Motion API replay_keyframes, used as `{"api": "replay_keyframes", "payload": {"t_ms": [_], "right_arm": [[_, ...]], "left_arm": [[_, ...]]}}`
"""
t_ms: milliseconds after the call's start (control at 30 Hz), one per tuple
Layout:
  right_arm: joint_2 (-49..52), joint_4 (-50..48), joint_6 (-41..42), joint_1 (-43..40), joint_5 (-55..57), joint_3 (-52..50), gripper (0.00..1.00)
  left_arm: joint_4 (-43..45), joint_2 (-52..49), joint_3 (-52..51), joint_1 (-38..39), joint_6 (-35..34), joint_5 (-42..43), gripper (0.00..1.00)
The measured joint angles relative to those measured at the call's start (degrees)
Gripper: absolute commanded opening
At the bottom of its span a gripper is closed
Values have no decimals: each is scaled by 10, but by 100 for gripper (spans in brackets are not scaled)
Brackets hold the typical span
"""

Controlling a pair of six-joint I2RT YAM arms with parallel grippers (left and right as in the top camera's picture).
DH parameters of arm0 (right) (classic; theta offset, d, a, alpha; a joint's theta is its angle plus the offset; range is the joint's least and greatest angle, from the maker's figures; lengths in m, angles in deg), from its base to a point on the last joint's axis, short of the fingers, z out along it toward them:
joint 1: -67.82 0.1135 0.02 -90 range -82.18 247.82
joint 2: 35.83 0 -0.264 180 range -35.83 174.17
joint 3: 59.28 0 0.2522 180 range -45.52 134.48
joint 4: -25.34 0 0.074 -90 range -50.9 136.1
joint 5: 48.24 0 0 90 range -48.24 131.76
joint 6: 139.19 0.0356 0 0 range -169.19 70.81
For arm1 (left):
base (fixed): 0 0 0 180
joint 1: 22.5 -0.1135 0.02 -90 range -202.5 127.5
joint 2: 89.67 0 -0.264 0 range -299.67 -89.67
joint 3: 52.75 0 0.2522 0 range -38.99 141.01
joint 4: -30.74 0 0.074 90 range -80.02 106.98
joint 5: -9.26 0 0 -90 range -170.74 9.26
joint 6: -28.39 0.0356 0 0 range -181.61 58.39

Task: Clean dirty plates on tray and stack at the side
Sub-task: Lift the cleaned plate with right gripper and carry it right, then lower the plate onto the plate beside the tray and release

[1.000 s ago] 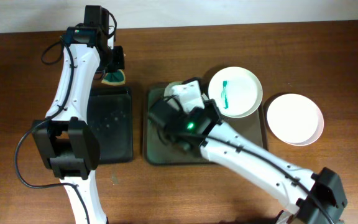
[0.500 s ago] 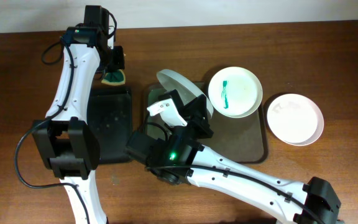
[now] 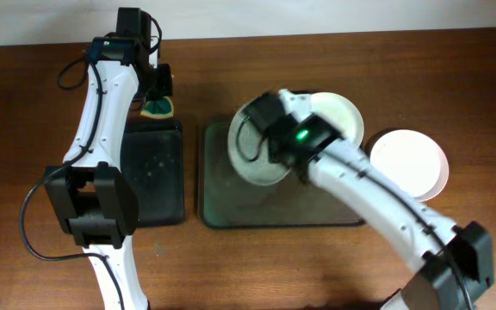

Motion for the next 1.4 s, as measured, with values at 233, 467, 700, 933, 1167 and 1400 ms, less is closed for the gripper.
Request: {"api": "replay_keyframes", "payload": {"t_ms": [233,467,700,933,1167,1400], "right_arm": [[-30,32,-77,-241,-244,0,4],[-112,111,-119,-504,-264,3,4],[-73,132,-170,-684,-231,3,4],[3,115,-197,-707,-224,3,4],[81,103,-202,-669,-225,3,5],[110,103,-206,-648,-225,3,35]], "left_arm": [[-11,0,0,0,0,0,0],[-13,0,0,0,0,0,0],[-13,0,0,0,0,0,0],[-13,0,0,0,0,0,0],[-13,0,0,0,0,0,0],[-13,0,0,0,0,0,0]]}}
